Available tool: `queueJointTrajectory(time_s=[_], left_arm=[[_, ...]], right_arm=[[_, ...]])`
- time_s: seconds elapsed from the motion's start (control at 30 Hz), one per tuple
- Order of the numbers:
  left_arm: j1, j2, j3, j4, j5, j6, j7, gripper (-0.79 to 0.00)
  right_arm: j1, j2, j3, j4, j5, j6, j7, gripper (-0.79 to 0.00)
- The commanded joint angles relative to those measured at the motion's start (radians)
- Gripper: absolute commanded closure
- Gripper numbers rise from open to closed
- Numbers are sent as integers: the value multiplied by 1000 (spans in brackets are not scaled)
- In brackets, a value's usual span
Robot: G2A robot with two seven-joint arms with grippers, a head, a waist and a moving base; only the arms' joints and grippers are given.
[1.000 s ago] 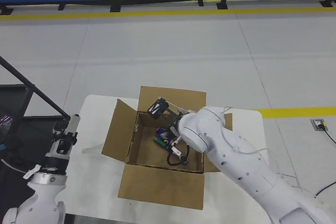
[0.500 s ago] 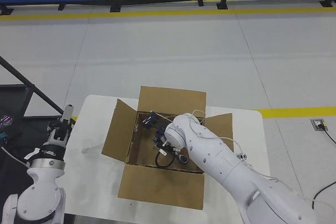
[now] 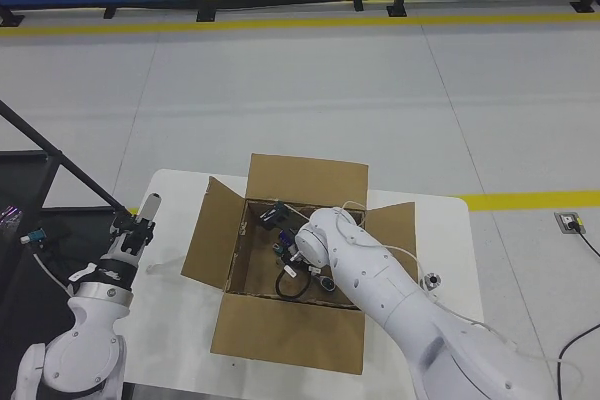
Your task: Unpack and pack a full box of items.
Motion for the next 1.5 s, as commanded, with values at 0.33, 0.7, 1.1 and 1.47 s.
queueJointTrajectory(time_s=[0.33, 0.7, 1.1, 1.47], left_arm=[[0, 0, 0, 0, 0, 0, 0, -785], [-4, 4, 40, 19, 29, -72, -34, -785], [-13, 15, -22, 145, -118, -218, -88, -785], [3, 23, -33, 156, -158, -268, -96, -785]], right_arm=[[0, 0, 0, 0, 0, 0, 0, -696], [-27, -2, -5, -50, -66, 117, -51, -785], [-66, 5, 47, -7, -87, 203, -139, -662], [-71, -3, 85, 72, -77, 168, -184, -363]])
